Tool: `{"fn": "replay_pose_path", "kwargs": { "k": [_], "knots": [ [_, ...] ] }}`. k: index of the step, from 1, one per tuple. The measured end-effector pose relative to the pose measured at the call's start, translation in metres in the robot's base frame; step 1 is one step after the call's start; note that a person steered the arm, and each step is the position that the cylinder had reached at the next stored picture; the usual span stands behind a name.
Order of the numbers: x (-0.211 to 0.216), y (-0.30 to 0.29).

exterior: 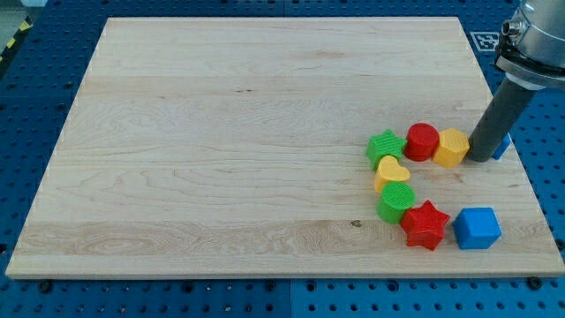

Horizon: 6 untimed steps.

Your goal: Slide the blue triangle down a bit

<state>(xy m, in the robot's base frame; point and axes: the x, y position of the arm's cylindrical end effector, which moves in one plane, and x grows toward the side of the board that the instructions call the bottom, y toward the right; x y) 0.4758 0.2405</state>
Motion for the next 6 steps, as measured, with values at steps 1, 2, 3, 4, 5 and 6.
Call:
{"fn": "replay_pose_path", "kwargs": {
  "k": [1,2,3,4,5,6],
  "knots": [
    [-0.018,-0.012],
    [-0.049,-0.016],
    [-0.067,-0.014],
    [-0.057,0.006],
    [-0.029,0.021],
    [-0.024,0.024]
  ]
}}
